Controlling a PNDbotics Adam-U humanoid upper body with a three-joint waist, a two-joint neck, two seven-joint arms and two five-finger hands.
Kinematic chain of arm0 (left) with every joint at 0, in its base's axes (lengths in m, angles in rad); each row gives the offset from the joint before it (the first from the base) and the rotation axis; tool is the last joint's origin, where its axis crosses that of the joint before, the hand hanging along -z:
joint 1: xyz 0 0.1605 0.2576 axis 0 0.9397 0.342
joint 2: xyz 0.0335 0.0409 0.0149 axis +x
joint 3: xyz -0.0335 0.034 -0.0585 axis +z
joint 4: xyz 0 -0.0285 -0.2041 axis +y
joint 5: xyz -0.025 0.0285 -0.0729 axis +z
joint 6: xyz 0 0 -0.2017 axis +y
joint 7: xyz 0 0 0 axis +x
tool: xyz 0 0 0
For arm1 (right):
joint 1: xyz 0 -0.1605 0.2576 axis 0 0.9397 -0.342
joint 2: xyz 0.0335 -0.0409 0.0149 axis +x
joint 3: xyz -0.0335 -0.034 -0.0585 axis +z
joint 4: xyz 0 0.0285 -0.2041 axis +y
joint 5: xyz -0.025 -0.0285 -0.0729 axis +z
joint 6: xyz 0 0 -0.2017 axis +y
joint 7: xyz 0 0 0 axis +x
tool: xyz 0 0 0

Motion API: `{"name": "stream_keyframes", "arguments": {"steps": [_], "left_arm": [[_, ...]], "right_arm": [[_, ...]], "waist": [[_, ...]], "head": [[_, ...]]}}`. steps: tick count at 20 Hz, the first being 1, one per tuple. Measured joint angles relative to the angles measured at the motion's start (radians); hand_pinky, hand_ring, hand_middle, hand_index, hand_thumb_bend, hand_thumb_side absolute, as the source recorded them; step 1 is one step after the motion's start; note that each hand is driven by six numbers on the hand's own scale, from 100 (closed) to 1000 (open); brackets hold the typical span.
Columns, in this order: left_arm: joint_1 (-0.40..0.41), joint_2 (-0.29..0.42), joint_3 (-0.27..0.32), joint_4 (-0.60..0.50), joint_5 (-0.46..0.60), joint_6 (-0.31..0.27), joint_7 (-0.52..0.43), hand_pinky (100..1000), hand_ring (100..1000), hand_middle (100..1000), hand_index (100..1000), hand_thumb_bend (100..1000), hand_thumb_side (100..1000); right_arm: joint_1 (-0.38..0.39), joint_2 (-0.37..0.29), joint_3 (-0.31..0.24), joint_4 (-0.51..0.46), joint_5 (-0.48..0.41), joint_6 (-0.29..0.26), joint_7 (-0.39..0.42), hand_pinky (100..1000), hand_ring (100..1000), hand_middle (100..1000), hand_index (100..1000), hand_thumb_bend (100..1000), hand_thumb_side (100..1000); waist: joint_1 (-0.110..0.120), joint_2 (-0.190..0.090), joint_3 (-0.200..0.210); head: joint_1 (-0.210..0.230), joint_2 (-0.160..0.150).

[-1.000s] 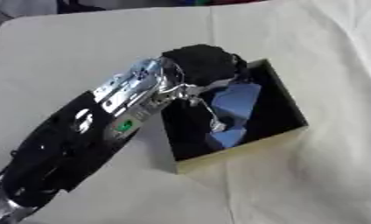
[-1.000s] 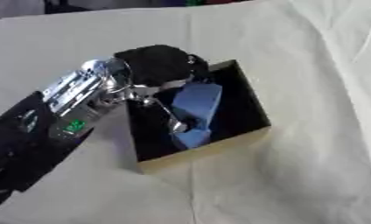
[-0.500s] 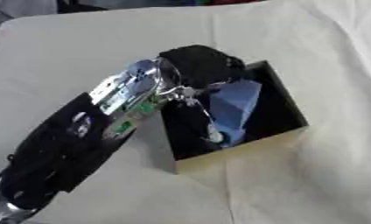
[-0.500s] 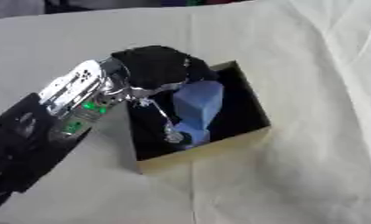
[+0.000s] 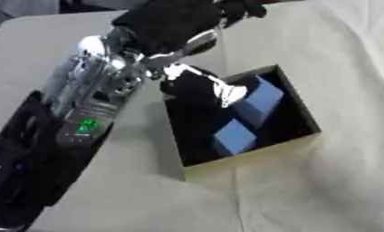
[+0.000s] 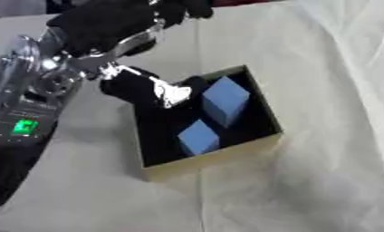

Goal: Pick up objects on the table and place them in the box.

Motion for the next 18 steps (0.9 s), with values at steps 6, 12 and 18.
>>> {"name": "stream_keyframes", "arguments": {"steps": [6, 12, 18], "left_arm": [[0.085, 0.014, 0.148, -0.013, 0.203, 0.093, 0.370, 745, 662, 733, 918, 158, 705], [0.202, 0.044, 0.286, -0.013, 0.374, 0.120, 0.745, 748, 675, 735, 917, 191, 724], [0.277, 0.063, 0.382, -0.013, 0.459, 0.047, 1.025, 753, 694, 737, 911, 239, 733]], "right_arm": [[0.000, 0.000, -0.005, 0.000, 0.004, -0.009, -0.007, 860, 749, 688, 942, 100, 1000], [0.000, -0.001, -0.006, 0.000, 0.010, -0.016, -0.010, 858, 752, 690, 942, 100, 1000], [0.010, -0.008, -0.006, 0.000, 0.034, -0.030, -0.016, 857, 754, 693, 942, 100, 1000]], "waist": [[-0.005, 0.000, 0.008], [-0.019, 0.000, 0.023], [-0.035, 0.000, 0.041]], "head": [[-0.027, -0.008], [-0.037, -0.007], [-0.054, -0.007]]}}
